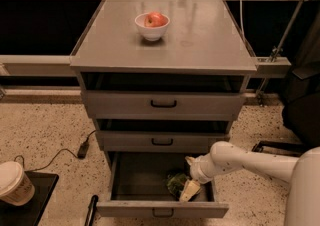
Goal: Pick green jalapeno chip bag from bottom drawer and place on counter
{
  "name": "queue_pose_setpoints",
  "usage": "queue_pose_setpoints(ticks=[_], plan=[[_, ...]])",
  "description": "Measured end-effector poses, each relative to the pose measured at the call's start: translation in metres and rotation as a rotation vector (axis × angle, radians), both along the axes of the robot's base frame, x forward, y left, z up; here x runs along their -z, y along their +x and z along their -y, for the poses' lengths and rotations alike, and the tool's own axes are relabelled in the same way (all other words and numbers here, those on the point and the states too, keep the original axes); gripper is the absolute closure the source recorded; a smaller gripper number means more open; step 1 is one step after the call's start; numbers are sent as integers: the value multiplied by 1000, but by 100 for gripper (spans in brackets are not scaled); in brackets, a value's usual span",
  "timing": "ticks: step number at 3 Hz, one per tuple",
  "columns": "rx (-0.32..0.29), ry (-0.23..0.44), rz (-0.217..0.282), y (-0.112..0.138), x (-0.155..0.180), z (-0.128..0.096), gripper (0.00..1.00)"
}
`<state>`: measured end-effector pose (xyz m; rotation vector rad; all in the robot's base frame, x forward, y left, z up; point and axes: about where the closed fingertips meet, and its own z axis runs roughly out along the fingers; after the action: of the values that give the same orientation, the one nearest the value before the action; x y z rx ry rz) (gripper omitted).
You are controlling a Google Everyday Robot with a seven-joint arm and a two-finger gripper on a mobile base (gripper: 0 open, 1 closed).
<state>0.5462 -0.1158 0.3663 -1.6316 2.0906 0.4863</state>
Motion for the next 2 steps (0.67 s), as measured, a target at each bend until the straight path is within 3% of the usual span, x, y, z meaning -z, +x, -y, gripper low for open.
queue_pose_setpoints(ticks=[1, 2], plan=[[-4, 9, -8, 1, 5, -2, 0], [-63, 59, -94, -3, 44, -18, 0]])
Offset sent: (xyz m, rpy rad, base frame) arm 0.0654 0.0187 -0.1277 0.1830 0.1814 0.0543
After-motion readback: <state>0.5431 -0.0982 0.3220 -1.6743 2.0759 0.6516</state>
